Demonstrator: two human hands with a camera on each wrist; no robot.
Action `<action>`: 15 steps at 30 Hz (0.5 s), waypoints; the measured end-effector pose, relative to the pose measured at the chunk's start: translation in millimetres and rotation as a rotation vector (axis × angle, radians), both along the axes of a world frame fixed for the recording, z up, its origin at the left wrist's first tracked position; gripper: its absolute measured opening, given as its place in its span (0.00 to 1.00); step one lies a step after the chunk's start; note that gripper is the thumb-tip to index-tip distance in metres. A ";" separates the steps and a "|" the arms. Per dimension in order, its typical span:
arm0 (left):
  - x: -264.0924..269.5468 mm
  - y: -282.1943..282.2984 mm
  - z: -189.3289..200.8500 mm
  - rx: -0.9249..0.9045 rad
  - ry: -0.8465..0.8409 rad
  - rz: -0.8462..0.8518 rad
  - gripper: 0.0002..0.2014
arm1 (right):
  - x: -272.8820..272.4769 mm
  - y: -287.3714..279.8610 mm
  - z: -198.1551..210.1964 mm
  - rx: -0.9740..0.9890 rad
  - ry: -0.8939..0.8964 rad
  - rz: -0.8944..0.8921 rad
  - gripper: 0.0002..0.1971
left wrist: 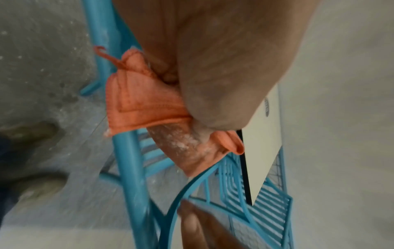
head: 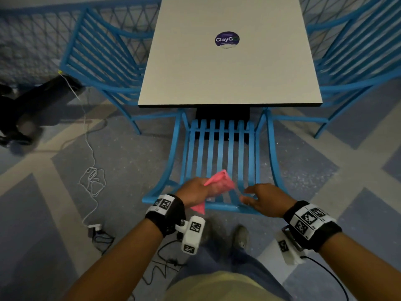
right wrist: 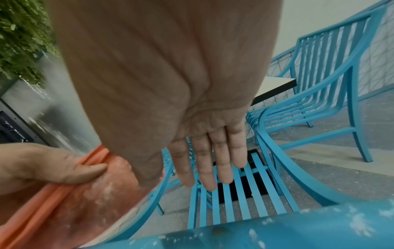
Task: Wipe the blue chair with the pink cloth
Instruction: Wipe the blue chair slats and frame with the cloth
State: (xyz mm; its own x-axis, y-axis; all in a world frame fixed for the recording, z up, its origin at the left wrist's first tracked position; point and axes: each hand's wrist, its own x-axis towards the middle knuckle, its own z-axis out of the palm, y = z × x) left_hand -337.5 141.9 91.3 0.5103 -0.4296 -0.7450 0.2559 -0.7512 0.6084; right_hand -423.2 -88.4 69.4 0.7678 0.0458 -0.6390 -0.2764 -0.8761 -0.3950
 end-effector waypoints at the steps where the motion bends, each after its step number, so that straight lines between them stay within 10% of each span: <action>1: 6.5 8.1 4.1 0.010 -0.048 0.004 0.34 | -0.7 -2.4 0.6 0.003 -0.025 -0.012 0.27; 15: -18.7 6.0 -28.7 0.420 -0.243 -0.285 0.42 | -12.1 -12.6 4.2 -0.010 -0.084 -0.026 0.26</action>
